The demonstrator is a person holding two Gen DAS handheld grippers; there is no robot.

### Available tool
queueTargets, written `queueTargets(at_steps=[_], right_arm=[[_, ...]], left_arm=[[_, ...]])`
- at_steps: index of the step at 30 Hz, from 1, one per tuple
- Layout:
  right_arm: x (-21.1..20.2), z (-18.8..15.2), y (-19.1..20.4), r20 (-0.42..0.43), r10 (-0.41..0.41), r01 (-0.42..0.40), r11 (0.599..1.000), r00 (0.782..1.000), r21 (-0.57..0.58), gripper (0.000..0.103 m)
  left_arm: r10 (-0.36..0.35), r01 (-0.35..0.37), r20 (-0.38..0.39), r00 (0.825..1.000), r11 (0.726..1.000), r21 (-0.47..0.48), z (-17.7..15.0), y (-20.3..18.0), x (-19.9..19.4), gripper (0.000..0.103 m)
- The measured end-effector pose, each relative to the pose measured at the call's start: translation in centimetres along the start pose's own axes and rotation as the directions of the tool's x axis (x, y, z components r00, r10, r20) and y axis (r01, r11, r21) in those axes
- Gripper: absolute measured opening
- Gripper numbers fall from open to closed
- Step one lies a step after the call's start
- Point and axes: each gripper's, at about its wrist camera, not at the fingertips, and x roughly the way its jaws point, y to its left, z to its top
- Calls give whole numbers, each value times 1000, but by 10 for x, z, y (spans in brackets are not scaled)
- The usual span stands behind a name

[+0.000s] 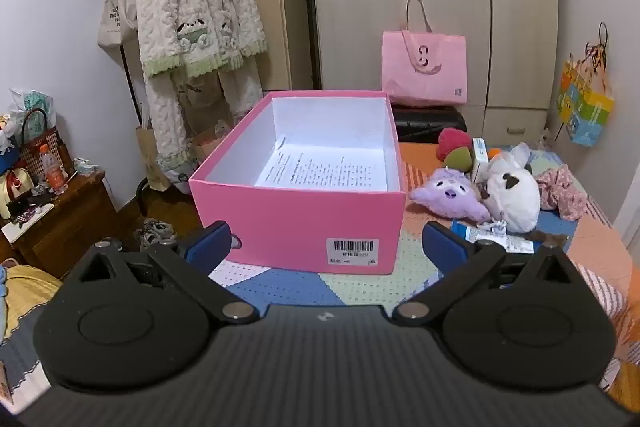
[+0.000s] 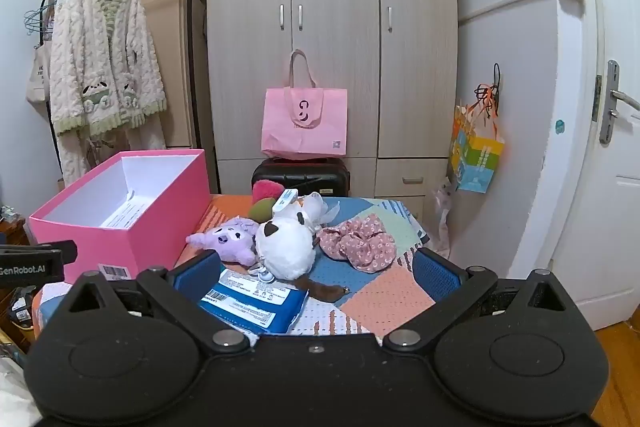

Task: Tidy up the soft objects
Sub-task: 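Move the left tool toward the blue wet-wipes pack on the table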

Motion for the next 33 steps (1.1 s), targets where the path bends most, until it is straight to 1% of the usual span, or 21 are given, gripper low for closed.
queueTargets(at_steps=[2, 3, 4, 7, 9, 11, 21, 26, 33], right_arm=[[0, 0, 0, -2, 2, -2, 1000, 1000, 1, 103], [0, 0, 0, -2, 2, -2, 1000, 1000, -2, 103], [-1, 0, 0, -1, 3, -3, 1000, 1000, -4, 103], [-3, -2, -1, -1, 3, -3, 1000, 1000, -11, 103], [-3, -4, 6, -4, 4, -4, 1000, 1000, -19, 103], [-3, -6, 7, -8, 3, -3, 1000, 1000, -22, 103], [2, -11, 3, -44, 6, -8, 1000, 999, -29, 103], [6, -14, 0, -62, 10, -12, 1000, 998, -28, 103], [8, -16, -3, -78, 3, -5, 1000, 997, -28, 103]], left_arm=[[28, -28, 29, 999, 1000, 3, -2, -4, 1, 103], [33, -34, 20, 999, 999, 2, -3, -6, 4, 102], [28, -28, 2, 1000, 1000, 1, 0, -4, 7, 102], [-7, 7, -12, 1000, 1000, 4, 1, -3, 12, 102], [-34, 34, 12, 999, 999, -10, -5, 6, 4, 102], [-47, 47, 11, 999, 999, -15, -7, 8, 1, 103], [-71, 71, -7, 997, 997, -16, -15, 9, -4, 103], [-80, 80, -30, 996, 997, -4, -17, 7, -1, 103], [-112, 113, -62, 992, 993, 16, -21, 3, 3, 103]])
